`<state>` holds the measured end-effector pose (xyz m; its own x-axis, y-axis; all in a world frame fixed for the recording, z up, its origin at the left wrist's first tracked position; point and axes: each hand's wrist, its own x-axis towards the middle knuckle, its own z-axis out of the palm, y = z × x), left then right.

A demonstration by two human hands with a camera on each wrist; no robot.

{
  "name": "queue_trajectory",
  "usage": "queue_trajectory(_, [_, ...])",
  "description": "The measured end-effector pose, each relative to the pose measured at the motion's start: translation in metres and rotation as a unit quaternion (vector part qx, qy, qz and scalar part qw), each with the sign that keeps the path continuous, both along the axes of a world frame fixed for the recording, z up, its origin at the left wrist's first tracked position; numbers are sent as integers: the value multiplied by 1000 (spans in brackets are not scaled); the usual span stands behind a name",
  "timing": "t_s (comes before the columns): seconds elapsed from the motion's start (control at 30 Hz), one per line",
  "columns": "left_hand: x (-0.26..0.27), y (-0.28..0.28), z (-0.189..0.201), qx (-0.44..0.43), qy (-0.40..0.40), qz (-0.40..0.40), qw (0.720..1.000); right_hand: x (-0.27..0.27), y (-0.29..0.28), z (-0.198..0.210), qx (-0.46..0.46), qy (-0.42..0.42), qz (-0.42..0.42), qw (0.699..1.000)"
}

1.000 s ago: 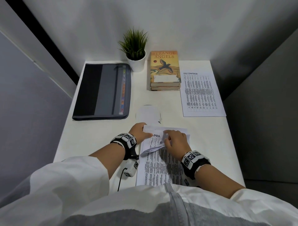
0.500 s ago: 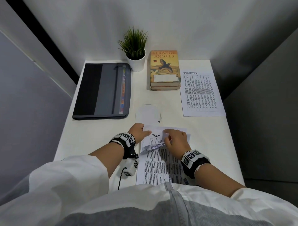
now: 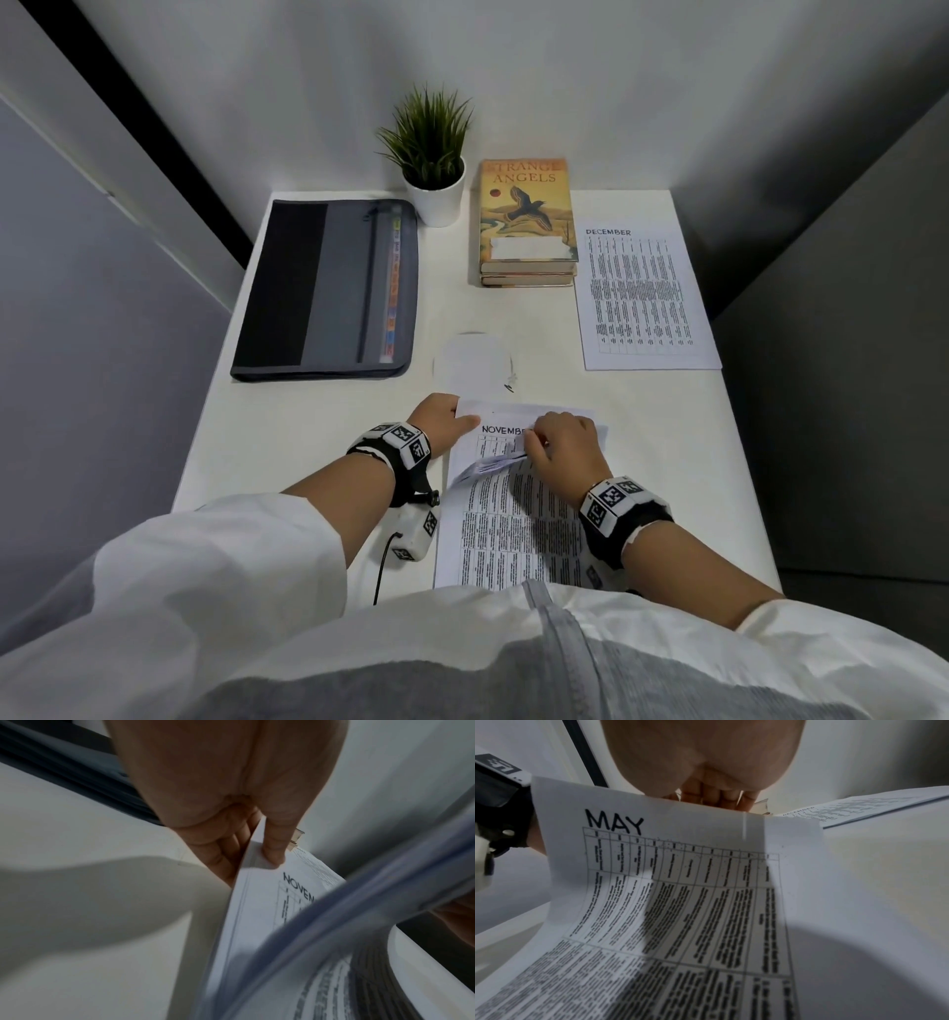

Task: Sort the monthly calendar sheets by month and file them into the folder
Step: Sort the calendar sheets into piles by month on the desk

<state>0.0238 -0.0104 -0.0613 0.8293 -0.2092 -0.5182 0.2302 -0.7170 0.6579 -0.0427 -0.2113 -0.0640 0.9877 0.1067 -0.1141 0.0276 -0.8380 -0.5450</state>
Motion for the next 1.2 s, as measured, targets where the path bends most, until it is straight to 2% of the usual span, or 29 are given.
queue_trajectory(0.13, [-1, -2, -2, -22, -11, 13, 1000, 1, 5, 1, 50, 38, -24, 998])
queue_trajectory(0.37, [-3, -1, -2, -28, 8, 24, 999, 8, 2, 3, -16, 45, -19, 999])
queue_trajectory(0.43, [-1, -1, -1, -18, 11, 19, 1000, 14, 0, 10, -34, 72, 8, 997])
queue_trajectory(0.53, [-1, 1, -1, -4, -1, 8, 1000, 21, -2, 22, -14, 154, 61, 986])
queue_trajectory(0.6, [-1, 1, -2, 1, -9, 8, 1000, 22, 1, 24, -53, 177, 94, 978])
queue_trajectory(0.67, [0, 1, -1, 5, -18, 5, 1000, 21, 4, 24, -117, 156, 122, 973])
queue_trajectory(0.73, [0, -1, -1, 5, -23, 1, 1000, 18, 6, 20, -136, 108, 128, 976])
queue_trajectory(0.87, [-1, -2, -4, -3, -23, 14, 1000, 8, 6, 15, -84, 10, 115, 990])
queue_trajectory(1.0, [-4, -2, -5, -22, -20, 15, 999, -3, 4, 15, -34, -8, 111, 993])
queue_trajectory(1.2, [-5, -2, -5, -7, -17, 15, 1000, -12, 1, 13, -21, -54, 104, 993])
